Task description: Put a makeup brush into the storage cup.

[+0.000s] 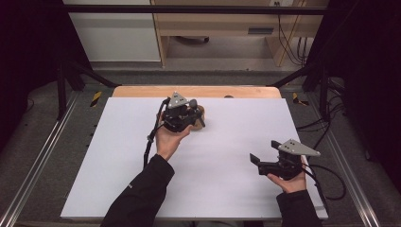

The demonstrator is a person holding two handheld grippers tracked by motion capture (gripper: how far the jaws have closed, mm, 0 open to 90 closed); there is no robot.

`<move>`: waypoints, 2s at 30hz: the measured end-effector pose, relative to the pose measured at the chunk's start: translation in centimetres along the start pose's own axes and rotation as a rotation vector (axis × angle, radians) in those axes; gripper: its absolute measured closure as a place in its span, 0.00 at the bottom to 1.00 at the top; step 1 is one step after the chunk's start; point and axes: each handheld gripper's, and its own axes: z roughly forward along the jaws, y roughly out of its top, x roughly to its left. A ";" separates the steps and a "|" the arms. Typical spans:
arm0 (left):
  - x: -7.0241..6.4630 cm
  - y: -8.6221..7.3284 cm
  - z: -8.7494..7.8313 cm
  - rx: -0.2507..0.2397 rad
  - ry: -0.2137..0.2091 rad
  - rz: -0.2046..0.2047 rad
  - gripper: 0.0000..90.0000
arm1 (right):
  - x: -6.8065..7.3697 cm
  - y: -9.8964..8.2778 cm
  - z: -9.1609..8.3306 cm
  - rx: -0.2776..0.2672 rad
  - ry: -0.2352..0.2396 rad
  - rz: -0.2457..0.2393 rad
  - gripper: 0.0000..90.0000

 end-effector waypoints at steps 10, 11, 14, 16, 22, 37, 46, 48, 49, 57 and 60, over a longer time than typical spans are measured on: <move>0.6 0.3 1.0 0.005 0.043 -0.001 0.86 | 0.0 0.0 -0.1 -0.003 0.003 0.002 0.06; 0.6 0.4 1.1 0.006 0.049 -0.002 0.86 | 0.0 0.0 0.0 -0.003 0.002 0.002 0.06; 0.8 0.6 1.2 0.007 0.056 -0.003 0.86 | 0.0 0.0 0.0 -0.001 0.004 0.001 0.06; 0.9 0.8 1.3 0.003 0.060 -0.004 0.86 | 0.0 0.0 0.0 0.000 0.003 0.000 0.06; 1.1 1.3 1.5 -0.001 0.080 -0.003 0.86 | 0.0 0.1 -0.1 -0.005 0.005 0.000 0.06; 1.6 1.4 3.0 0.012 0.138 -0.006 0.86 | 0.0 0.1 0.0 -0.005 0.011 -0.004 0.06; 2.3 1.1 3.6 0.029 0.165 -0.007 0.86 | 0.1 0.1 0.0 -0.006 0.012 -0.002 0.06; 2.4 1.0 3.7 0.030 0.167 -0.008 0.86 | 0.0 0.1 0.0 -0.005 0.012 -0.005 0.06; 2.4 1.0 3.8 0.034 0.169 -0.005 0.86 | 0.0 0.1 0.0 -0.005 0.012 -0.005 0.06; 2.3 0.7 4.4 0.045 0.183 0.008 0.86 | 0.1 0.1 0.0 -0.005 0.014 -0.003 0.06; 2.2 0.6 4.6 0.049 0.192 0.016 0.86 | 0.1 0.1 0.0 -0.005 0.015 -0.004 0.06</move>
